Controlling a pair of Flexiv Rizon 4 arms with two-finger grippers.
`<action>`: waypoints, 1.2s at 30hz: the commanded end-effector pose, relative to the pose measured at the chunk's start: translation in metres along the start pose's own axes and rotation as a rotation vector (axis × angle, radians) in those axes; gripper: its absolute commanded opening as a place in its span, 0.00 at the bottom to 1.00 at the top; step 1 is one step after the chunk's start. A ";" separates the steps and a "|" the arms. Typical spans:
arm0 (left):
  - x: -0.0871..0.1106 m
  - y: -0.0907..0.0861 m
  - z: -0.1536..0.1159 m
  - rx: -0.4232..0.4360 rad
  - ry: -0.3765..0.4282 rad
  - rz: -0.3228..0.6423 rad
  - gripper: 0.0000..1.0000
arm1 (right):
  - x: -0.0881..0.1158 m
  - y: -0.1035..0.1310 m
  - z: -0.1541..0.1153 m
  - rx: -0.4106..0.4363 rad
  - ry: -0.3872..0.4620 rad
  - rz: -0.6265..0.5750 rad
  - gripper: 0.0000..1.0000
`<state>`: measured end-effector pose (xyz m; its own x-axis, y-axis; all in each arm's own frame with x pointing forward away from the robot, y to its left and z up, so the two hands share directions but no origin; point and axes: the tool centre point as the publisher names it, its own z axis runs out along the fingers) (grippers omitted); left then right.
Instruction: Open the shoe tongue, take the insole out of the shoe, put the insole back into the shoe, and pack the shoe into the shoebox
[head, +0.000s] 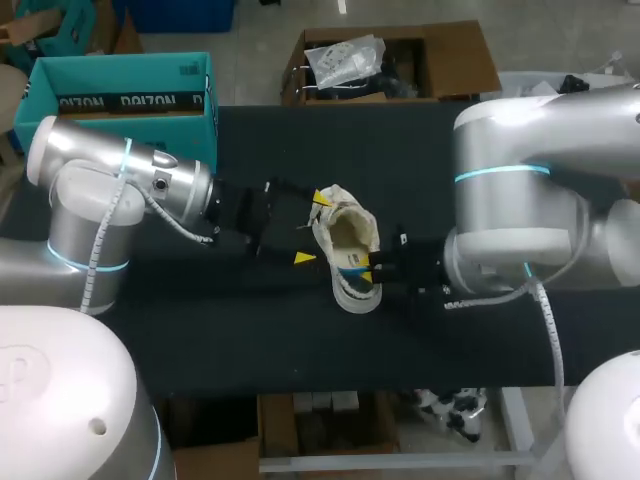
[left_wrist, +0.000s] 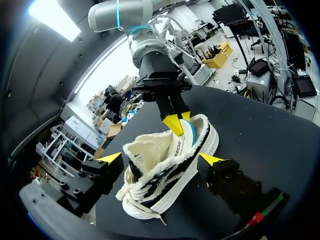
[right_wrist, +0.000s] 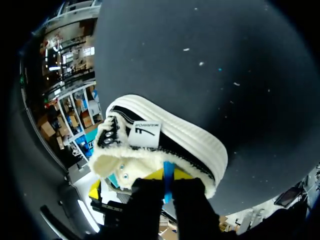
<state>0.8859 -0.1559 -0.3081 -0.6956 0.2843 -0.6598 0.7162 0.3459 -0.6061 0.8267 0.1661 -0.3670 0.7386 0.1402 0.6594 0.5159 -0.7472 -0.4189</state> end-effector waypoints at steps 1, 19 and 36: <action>-0.003 -0.009 -0.017 -0.012 0.000 -0.012 1.00 | -0.002 -0.009 0.000 -0.064 -0.139 0.009 0.00; -0.013 0.002 -0.063 -0.140 -0.054 -0.136 1.00 | 0.014 -0.045 -0.029 -0.108 -0.158 -0.061 0.00; -0.018 0.011 -0.105 -0.234 -0.107 -0.271 1.00 | -0.007 -0.016 0.034 -0.081 -0.273 -0.022 0.00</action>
<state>0.9086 -0.0664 -0.2603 -0.8423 0.0754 -0.5338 0.4702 0.5872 -0.6589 0.8190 0.1973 -0.3729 0.7690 0.2378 0.5934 0.5032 -0.7976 -0.3326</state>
